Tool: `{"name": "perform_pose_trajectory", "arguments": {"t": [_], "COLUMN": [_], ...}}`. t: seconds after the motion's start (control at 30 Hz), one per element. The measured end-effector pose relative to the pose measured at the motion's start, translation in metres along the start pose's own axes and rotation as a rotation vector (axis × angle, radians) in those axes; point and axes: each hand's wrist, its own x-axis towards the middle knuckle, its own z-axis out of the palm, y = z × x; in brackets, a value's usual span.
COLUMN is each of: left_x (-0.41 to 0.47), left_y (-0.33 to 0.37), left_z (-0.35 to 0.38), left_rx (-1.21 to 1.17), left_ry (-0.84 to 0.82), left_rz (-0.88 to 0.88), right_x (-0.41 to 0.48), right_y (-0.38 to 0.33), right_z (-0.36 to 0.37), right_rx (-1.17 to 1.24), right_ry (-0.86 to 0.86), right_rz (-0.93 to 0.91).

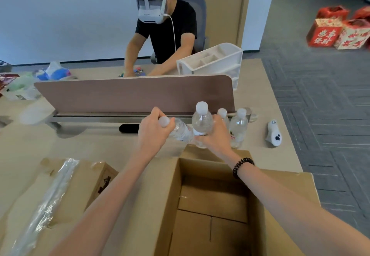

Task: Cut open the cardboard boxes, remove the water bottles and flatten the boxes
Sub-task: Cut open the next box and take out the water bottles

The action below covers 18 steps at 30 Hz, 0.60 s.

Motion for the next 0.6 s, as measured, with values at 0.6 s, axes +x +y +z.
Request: {"name": "perform_pose_trajectory", "arguments": {"t": [0.6], "left_x": [0.049], "left_y": [-0.063], "left_z": [0.056], "left_rx": [0.172], "left_ry": [-0.334], "left_rz": [0.154], "right_x": [0.041], "right_y": [0.03], "right_z": [0.058], "right_rx": [-0.248], "right_ry": [-0.098], "right_rz": [0.203]}}
